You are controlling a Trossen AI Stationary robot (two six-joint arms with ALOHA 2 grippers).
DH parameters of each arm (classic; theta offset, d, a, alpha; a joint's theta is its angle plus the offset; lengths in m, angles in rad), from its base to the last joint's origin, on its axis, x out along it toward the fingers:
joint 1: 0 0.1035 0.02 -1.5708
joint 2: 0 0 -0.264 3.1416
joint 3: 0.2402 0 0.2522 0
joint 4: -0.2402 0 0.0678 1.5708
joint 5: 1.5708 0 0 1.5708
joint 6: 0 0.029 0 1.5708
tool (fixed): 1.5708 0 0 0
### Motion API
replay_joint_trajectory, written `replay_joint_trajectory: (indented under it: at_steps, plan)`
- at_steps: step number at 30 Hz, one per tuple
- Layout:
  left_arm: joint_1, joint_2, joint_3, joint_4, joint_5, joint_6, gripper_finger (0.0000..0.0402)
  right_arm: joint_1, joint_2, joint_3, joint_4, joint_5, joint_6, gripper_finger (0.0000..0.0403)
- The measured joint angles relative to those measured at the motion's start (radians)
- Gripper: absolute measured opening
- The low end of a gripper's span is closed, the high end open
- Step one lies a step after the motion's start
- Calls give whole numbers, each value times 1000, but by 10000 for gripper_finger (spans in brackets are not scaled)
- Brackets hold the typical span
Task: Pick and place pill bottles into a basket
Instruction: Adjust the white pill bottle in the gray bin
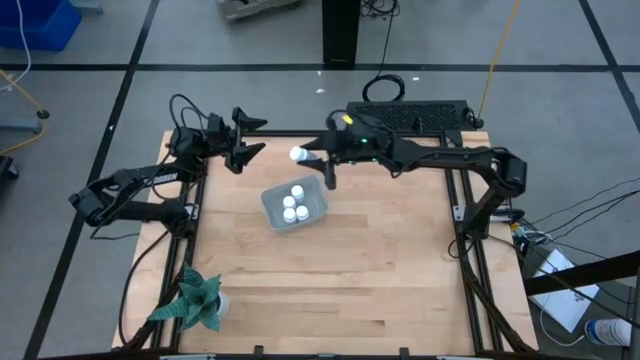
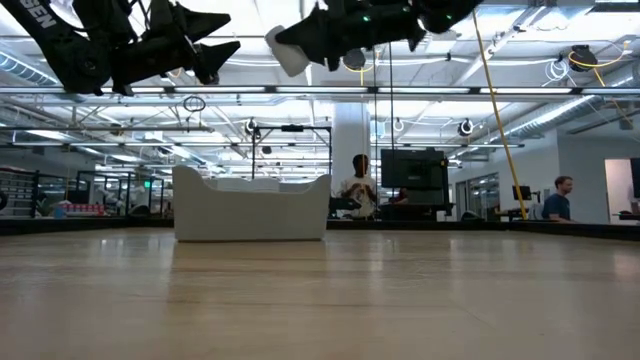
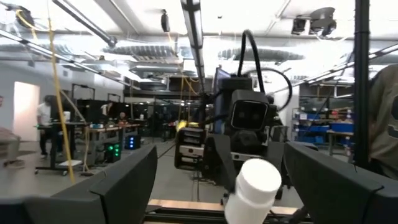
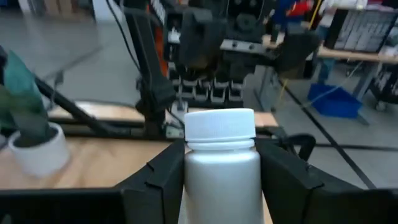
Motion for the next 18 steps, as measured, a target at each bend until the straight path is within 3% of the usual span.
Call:
replay_joint_trajectory:
  at_steps: [3,12,18]
  plan:
    - [-7,0,0,-18,-34,11,351,-22,-26,-72,111,-28,35,158]
    - [-117,0,12,-245,-267,179,351,-16,-28,-79,226,-62,19,158]
    - [-129,0,13,-242,-365,145,351,-18,-19,-80,233,-55,5,158]
